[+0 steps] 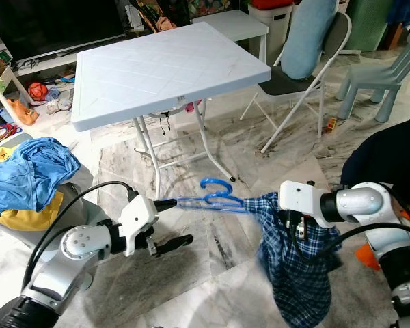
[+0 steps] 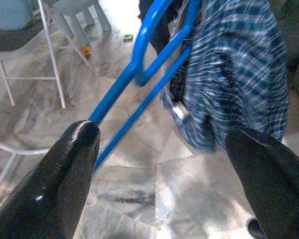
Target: Hang hanger
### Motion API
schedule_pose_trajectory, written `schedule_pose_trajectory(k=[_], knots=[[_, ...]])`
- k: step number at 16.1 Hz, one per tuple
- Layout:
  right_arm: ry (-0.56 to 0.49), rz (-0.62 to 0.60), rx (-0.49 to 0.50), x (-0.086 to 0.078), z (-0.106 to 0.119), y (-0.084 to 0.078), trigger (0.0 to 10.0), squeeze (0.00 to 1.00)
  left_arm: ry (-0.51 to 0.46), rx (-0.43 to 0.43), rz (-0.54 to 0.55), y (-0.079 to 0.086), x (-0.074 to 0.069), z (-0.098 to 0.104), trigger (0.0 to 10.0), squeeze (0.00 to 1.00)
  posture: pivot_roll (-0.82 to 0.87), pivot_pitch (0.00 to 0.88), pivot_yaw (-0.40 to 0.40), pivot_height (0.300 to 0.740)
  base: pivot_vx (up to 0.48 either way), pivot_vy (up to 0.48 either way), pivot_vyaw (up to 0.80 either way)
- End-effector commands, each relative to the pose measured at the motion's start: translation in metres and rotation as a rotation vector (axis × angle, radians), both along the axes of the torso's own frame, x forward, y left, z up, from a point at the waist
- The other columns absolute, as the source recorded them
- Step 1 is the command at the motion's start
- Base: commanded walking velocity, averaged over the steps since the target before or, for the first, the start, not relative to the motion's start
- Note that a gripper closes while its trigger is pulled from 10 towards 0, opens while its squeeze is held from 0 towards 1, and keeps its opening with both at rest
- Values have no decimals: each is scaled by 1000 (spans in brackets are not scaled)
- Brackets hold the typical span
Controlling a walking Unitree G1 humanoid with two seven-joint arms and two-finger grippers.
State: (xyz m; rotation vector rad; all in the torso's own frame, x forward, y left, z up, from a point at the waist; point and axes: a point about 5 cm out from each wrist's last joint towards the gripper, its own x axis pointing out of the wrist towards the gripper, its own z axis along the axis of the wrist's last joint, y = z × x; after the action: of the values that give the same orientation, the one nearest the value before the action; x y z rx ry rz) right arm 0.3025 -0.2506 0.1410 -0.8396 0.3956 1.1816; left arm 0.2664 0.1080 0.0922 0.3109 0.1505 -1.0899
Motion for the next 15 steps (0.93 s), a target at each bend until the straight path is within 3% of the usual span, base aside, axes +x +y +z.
schedule_pose_trajectory(k=[1, 6, 7, 8, 9, 15], knots=[[-8, 68, 14, -1, 13, 3, 10000, 0, -10, 23, 12, 6, 6, 4, 10000, 0, -119, 0, 140, 740, 0, 0, 0], [72, 183, 43, -12, 17, 6, 10000, 0, -7, 56, 29, 9, 13, -1, 10000, 0, -122, 0, 138, 740, 0, 0, 0], [82, 201, 43, -13, 19, 7, 10000, 0, 7, 48, 19, 8, 13, -3, 6314, 0, -122, 0, 138, 740, 0, 0, 0], [79, 208, 40, -13, 19, 7, 10000, 0, 11, 42, 14, 7, 13, -3, 1725, 0, -122, 0, 138, 740, 0, 0, 0], [77, 218, 48, -14, 21, 9, 10000, 0, 27, 25, 1, 4, 12, -5, 0, 0, -129, 0, 139, 740, 0, 0, 0], [67, 236, 54, -16, 21, 14, 10000, 0, 71, -6, -62, -5, 9, -6, 0, 0, -130, 0, 144, 740, 0, 0, 0]])
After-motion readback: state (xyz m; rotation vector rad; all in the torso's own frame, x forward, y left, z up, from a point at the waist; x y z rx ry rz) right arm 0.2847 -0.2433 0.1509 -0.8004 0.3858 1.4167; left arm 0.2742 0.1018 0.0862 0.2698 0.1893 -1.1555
